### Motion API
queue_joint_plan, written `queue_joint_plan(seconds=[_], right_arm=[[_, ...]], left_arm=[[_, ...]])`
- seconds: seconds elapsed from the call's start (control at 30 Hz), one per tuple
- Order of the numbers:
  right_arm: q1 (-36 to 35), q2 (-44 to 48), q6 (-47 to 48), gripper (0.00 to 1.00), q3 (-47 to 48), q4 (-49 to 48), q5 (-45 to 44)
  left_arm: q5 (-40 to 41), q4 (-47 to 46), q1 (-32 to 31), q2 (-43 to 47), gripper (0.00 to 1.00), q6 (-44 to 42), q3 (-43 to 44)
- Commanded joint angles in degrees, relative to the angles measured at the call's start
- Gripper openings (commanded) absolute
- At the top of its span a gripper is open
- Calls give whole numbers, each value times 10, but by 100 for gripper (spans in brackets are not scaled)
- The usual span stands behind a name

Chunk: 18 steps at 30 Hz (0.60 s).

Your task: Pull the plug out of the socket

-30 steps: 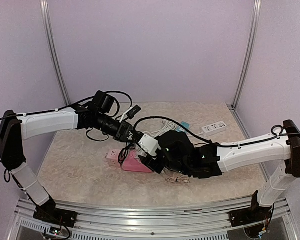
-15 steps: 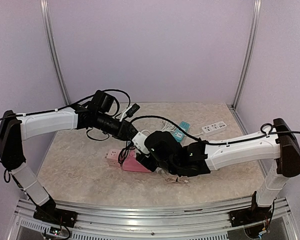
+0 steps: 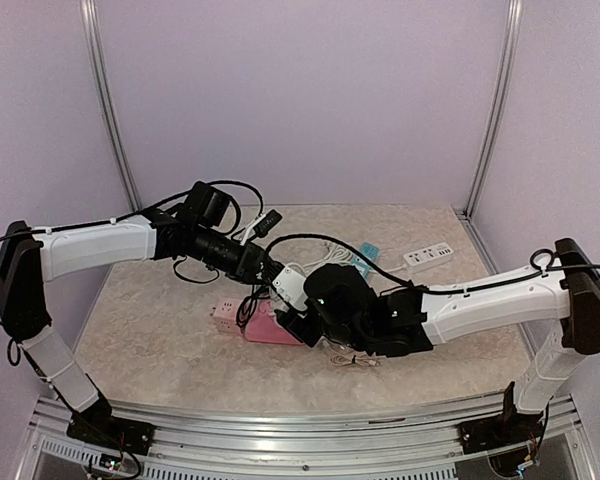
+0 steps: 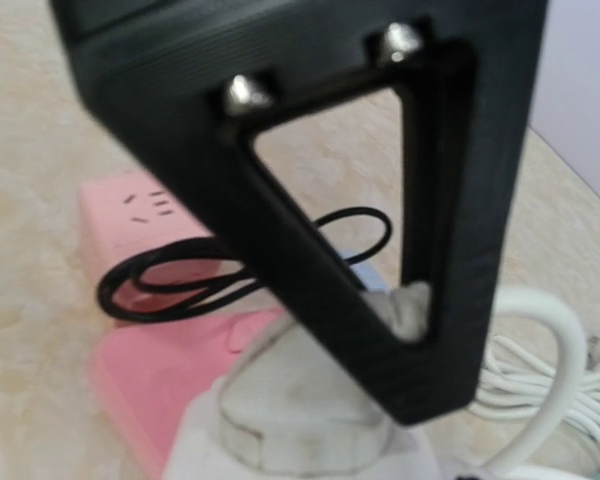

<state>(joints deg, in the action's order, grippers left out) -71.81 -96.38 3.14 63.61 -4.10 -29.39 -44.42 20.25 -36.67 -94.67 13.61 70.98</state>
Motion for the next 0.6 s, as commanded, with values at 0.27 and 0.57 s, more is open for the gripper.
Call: queue_joint_plan(seconds=[0.27, 0.57], right_arm=[[4, 91, 35, 0, -52, -116, 70], [4, 69, 24, 0, -34, -81, 39]], left_arm=[[-60, 6, 10, -7, 0, 7, 18], [-51, 7, 12, -4, 0, 7, 18]])
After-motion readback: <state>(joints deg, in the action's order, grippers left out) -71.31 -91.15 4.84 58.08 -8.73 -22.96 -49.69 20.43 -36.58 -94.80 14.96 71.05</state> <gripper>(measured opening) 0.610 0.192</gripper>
